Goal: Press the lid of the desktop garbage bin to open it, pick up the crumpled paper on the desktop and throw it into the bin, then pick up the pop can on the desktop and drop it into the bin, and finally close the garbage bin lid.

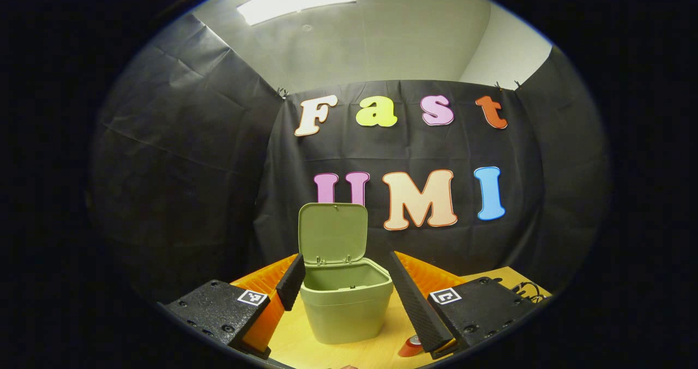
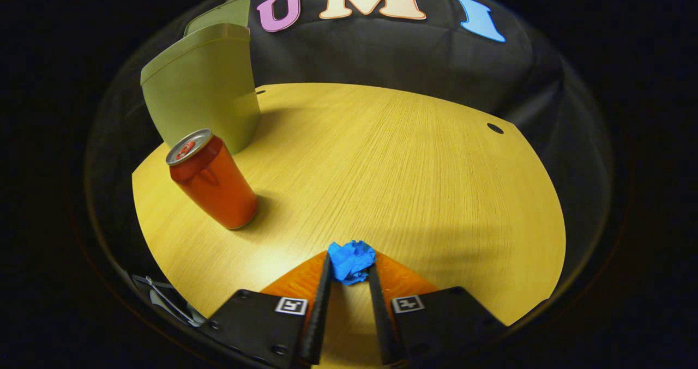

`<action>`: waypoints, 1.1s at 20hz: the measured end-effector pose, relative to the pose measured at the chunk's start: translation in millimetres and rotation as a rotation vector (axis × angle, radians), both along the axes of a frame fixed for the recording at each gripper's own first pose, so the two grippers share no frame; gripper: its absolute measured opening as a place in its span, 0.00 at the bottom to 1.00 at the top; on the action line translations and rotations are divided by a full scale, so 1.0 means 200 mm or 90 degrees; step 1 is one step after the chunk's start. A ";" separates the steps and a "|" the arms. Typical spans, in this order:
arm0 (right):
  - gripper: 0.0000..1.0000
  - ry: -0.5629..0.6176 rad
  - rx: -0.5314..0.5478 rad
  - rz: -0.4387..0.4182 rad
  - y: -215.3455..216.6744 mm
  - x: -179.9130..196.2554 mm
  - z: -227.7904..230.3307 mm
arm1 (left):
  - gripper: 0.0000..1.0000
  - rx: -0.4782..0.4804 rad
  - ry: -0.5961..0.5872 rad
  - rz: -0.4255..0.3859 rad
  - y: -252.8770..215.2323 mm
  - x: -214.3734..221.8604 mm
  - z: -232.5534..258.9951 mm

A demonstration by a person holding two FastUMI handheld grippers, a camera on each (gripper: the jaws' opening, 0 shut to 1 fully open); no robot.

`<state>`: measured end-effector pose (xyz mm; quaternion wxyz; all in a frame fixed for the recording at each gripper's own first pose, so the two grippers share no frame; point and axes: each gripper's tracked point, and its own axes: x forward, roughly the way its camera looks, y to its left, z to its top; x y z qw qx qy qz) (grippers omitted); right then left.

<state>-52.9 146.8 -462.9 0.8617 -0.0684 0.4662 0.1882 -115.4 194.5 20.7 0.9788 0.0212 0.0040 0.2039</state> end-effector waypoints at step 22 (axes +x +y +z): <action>0.19 -0.332 0.197 0.038 0.52 0.69 1.44 | 0.92 -0.019 0.013 -0.011 0.02 -0.03 -0.09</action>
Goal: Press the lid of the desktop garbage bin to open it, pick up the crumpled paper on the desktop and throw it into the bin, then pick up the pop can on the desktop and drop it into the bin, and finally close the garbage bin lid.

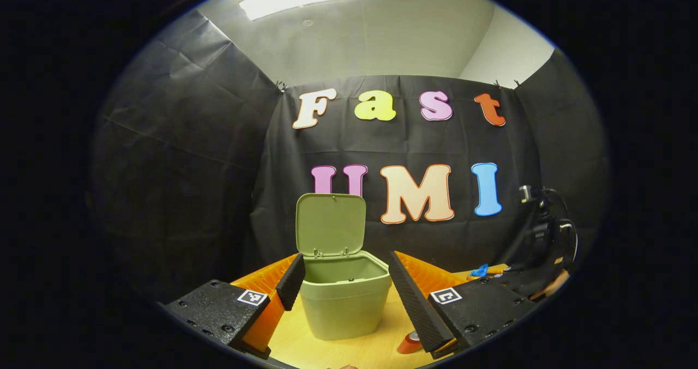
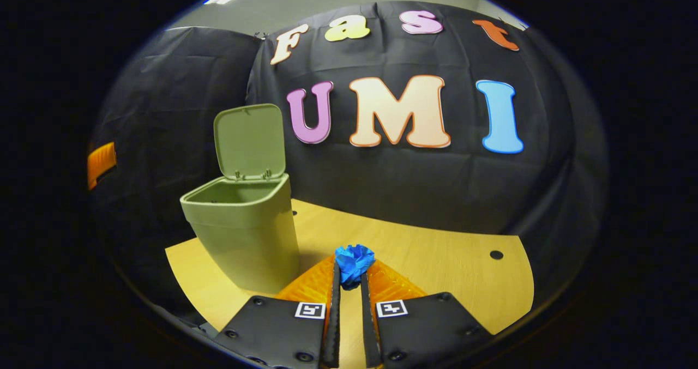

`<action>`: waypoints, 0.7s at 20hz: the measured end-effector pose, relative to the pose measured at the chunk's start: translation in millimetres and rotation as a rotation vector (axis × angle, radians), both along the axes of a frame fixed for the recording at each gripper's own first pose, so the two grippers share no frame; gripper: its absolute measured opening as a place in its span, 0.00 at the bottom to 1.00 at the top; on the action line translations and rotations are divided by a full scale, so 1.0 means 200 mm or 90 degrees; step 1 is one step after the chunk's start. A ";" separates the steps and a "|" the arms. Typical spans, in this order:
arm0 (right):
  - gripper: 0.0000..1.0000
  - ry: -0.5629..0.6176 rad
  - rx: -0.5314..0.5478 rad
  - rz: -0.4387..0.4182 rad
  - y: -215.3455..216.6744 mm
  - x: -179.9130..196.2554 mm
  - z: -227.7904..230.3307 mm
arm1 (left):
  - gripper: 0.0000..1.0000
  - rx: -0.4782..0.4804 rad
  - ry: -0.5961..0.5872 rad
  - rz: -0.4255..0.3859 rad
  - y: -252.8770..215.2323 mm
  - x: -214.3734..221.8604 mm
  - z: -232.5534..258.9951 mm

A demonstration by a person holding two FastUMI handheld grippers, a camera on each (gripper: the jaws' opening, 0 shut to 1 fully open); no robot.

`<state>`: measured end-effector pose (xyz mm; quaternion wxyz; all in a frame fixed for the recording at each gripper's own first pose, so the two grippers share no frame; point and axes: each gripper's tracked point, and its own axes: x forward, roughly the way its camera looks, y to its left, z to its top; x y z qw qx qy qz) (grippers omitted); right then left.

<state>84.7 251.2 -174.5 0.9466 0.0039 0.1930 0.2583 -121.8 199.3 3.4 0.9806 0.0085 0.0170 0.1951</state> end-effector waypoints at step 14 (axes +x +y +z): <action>0.19 -0.050 0.052 0.099 0.80 0.06 0.27 | 0.93 -0.011 0.044 0.029 0.27 -0.14 -0.15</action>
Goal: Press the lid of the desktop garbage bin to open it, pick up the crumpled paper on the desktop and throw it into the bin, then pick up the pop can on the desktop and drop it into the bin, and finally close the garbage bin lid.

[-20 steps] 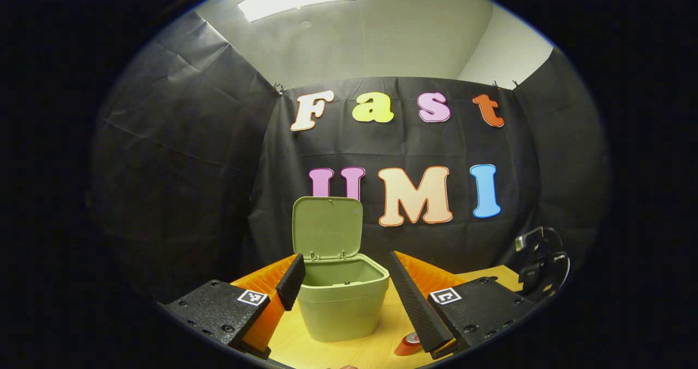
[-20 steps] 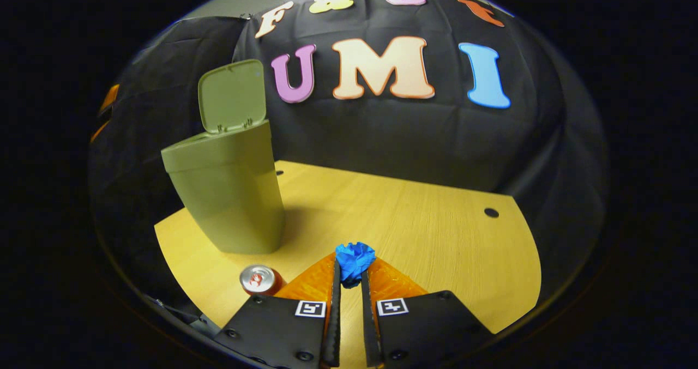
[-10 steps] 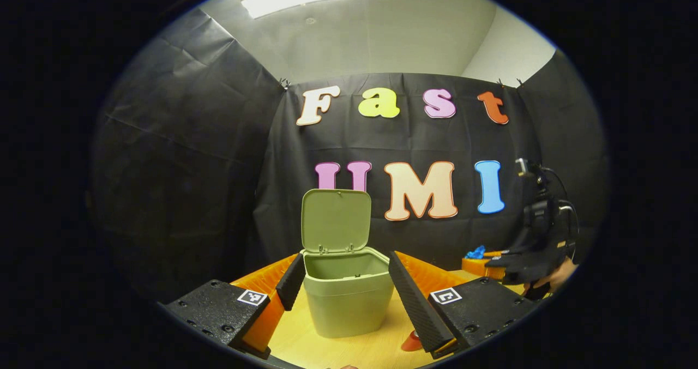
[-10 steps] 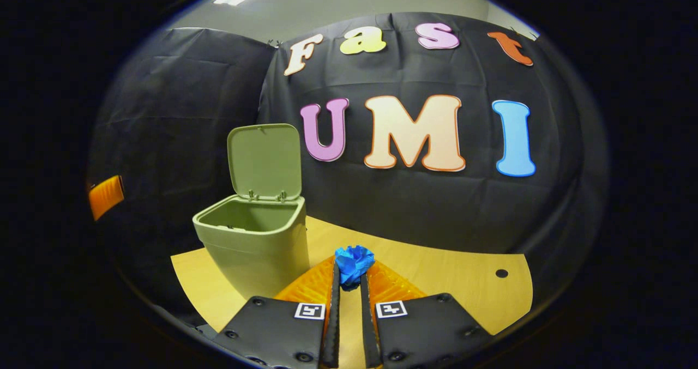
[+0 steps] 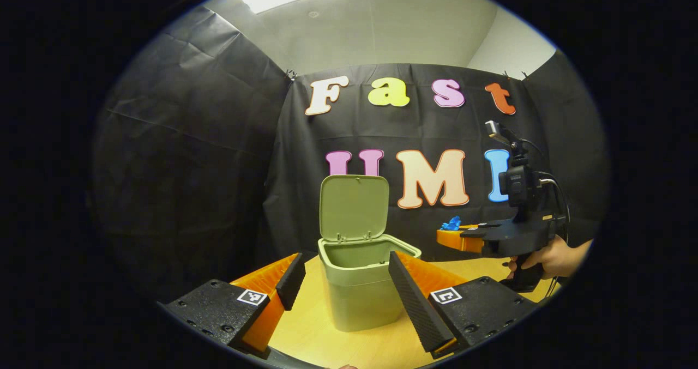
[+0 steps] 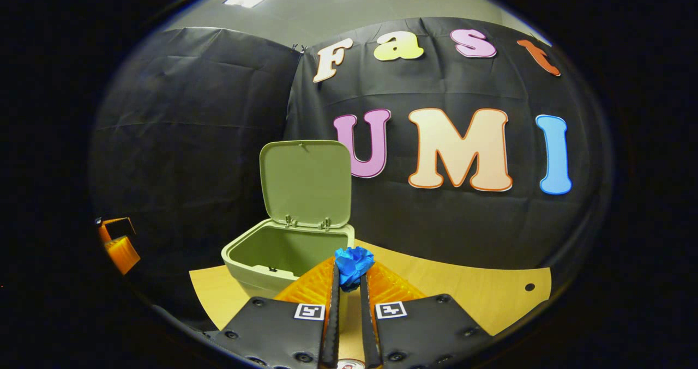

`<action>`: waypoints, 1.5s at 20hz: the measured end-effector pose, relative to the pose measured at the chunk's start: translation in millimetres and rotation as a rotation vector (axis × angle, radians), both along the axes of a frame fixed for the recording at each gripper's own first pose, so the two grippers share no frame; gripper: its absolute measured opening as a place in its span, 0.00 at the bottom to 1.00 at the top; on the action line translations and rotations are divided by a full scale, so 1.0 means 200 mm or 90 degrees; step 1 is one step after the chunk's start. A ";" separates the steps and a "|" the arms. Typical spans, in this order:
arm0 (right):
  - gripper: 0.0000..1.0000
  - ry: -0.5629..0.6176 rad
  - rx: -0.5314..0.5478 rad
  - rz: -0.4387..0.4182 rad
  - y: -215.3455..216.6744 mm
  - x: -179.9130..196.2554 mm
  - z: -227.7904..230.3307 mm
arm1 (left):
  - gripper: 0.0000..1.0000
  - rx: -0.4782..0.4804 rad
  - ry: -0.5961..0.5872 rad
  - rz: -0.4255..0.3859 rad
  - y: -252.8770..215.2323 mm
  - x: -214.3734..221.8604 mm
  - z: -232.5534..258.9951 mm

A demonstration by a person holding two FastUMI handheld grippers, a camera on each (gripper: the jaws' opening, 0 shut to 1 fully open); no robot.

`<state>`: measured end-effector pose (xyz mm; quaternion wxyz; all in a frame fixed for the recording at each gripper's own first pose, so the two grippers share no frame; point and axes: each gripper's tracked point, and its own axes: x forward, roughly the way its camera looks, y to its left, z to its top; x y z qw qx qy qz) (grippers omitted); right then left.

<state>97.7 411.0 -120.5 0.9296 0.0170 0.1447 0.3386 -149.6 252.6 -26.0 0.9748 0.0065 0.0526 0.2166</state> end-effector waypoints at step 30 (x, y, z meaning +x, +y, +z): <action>1.00 -0.063 -0.006 -0.123 -0.44 0.08 0.06 | 0.92 -0.047 0.007 -0.120 -0.19 0.28 -0.17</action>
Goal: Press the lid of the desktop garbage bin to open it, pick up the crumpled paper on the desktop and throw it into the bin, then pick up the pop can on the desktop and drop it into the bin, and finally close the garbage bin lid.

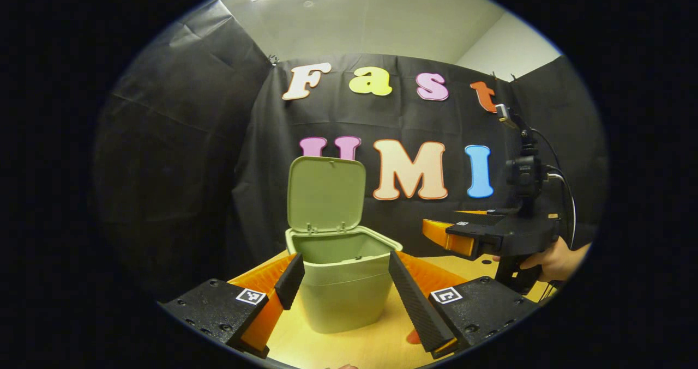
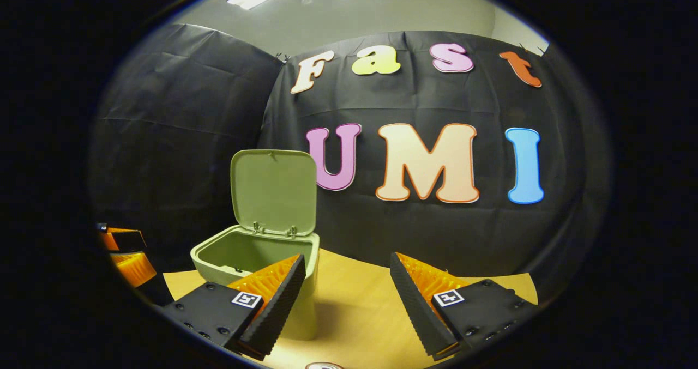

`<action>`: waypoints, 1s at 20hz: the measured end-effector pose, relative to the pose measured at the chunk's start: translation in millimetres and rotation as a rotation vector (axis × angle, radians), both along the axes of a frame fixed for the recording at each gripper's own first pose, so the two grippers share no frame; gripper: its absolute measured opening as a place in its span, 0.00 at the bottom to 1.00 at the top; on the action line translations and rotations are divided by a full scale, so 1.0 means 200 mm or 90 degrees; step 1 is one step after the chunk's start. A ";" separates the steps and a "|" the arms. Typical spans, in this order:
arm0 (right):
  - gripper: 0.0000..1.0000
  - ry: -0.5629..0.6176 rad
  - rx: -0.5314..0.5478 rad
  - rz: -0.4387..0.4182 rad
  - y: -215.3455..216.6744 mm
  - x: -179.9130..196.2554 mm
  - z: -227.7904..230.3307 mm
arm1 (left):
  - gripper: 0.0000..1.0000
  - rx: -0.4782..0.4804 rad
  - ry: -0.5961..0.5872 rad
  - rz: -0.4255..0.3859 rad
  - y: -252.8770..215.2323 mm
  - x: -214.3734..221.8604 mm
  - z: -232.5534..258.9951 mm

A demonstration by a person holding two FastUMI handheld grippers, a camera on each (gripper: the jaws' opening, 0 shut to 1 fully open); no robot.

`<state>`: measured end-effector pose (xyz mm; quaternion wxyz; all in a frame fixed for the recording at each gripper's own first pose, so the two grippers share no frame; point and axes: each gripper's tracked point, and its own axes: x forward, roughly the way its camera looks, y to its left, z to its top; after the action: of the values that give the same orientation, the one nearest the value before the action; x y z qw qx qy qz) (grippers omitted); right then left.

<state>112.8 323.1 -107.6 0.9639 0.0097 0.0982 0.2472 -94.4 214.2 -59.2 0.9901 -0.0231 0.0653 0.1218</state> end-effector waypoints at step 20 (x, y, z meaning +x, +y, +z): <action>0.98 0.066 -0.057 -0.262 -1.51 -0.25 -0.14 | 0.94 -0.073 0.140 -0.178 -0.76 0.25 -0.56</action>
<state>63.4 21.0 -136.1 0.9872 -0.0003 0.1546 0.0400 -45.4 63.1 -171.2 0.9813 -0.0570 0.1829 -0.0194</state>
